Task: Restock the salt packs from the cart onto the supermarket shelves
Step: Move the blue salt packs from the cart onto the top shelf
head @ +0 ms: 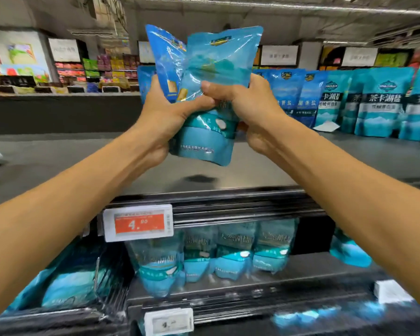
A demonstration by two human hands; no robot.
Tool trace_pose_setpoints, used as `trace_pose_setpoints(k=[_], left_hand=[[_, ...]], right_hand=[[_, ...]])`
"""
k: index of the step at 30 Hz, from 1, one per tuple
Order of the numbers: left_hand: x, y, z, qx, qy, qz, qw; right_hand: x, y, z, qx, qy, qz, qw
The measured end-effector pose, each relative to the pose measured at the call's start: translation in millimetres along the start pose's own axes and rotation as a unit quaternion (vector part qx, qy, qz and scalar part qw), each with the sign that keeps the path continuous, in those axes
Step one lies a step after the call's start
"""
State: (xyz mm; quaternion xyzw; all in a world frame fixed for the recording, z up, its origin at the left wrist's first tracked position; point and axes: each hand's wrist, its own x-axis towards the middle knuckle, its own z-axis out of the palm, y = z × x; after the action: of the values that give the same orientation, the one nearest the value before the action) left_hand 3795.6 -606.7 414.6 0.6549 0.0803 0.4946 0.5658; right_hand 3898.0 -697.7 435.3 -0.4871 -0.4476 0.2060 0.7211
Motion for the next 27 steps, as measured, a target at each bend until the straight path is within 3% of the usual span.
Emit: trace_pose_setpoints(k=[4, 9, 15, 21, 27], left_hand=[[-14.8, -4.4, 23.7, -0.056, -0.059, -0.052, 0.995], [-25.5, -9.0, 59.0, -0.071, 0.008, -0.082, 0.994], [-23.4, -16.7, 84.2, -0.090, 0.058, -0.094, 0.990], [-25.7, -35.7, 92.7, -0.071, 0.095, -0.079, 0.990], [-26.2, -38.1, 97.1, -0.049, 0.100, -0.073, 0.991]], right_hand=[[-25.4, -3.3, -31.3, 0.024, 0.041, -0.011, 0.999], [-58.3, -1.2, -69.1, 0.017, 0.073, -0.047, 0.996], [-140.5, 28.3, -150.7, 0.023, 0.033, -0.085, 0.996], [-220.2, 97.5, -223.1, 0.010, 0.085, 0.084, 0.993], [-228.5, 139.3, -250.5, 0.024, 0.133, 0.213, 0.968]])
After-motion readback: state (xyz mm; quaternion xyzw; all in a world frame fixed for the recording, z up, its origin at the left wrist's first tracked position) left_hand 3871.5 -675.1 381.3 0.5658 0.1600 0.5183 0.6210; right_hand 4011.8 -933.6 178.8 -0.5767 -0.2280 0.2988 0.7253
